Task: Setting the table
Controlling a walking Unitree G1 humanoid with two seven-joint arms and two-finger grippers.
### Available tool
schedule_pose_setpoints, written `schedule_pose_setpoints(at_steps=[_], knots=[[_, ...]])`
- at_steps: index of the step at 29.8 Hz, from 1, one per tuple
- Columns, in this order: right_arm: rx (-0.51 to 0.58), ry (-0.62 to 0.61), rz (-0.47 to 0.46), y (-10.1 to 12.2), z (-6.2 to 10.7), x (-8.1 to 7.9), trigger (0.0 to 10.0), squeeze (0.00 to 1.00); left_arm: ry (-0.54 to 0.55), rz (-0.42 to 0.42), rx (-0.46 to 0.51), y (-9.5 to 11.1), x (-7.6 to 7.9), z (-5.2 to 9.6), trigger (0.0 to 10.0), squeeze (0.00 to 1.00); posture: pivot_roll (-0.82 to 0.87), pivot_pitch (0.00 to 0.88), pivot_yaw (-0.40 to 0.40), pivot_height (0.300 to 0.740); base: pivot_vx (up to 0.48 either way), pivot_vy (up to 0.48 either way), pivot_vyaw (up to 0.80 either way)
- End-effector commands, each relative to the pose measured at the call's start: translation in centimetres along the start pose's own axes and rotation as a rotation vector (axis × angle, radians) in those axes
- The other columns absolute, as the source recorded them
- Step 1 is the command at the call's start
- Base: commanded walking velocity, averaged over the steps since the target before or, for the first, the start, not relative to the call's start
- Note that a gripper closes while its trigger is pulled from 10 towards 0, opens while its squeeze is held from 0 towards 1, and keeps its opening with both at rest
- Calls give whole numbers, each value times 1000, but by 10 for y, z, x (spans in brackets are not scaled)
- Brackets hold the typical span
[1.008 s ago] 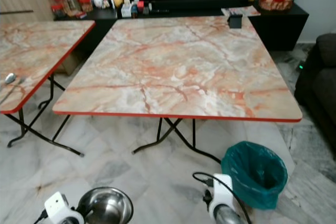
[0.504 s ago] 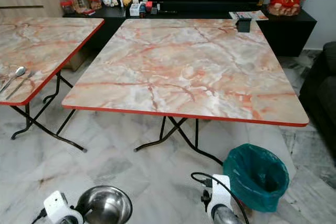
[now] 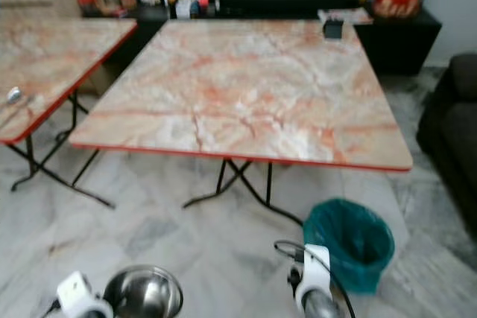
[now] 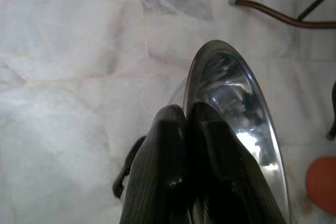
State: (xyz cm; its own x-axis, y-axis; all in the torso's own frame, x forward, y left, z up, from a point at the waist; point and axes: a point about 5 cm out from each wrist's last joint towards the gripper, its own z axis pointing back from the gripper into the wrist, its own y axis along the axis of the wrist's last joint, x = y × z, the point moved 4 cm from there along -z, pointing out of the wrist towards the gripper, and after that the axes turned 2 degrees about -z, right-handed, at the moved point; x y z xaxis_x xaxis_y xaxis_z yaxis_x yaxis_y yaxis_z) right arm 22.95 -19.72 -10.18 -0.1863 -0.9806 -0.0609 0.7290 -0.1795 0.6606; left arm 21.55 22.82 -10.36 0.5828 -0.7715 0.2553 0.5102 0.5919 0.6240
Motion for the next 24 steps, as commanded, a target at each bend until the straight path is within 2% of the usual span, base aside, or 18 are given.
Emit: schedule_pose_setpoints(at_steps=[1, 11, 14, 22, 24], knots=[[3, -7, -3, 1, 0, 2, 10000, 0, -1, -7, 19, 3, -1, 0, 10000, 0, 11, 0, 45, 740, 0, 0, 0], [2, -3, -6, 2, 0, 2, 10000, 0, -10, 33, 92, 16, -5, 0, 10000, 0, 37, 0, 25, 740, 0, 0, 0], [-9, -2, -2, 0, 0, 1, 10000, 0, 5, 35, 79, 11, -7, 1, 10000, 0, 37, 0, 21, 740, 0, 0, -788], [-6, -6, -9, 0, 0, 1, 10000, 0, -18, -9, 55, 5, 2, 1, 10000, 0, 26, 0, 28, 740, 0, 0, -788], [3, -9, -13, 2, 0, 2, 10000, 0, -31, -25, 53, 6, 7, 0, 10000, 0, 25, 0, 29, 740, 0, 0, 0]])
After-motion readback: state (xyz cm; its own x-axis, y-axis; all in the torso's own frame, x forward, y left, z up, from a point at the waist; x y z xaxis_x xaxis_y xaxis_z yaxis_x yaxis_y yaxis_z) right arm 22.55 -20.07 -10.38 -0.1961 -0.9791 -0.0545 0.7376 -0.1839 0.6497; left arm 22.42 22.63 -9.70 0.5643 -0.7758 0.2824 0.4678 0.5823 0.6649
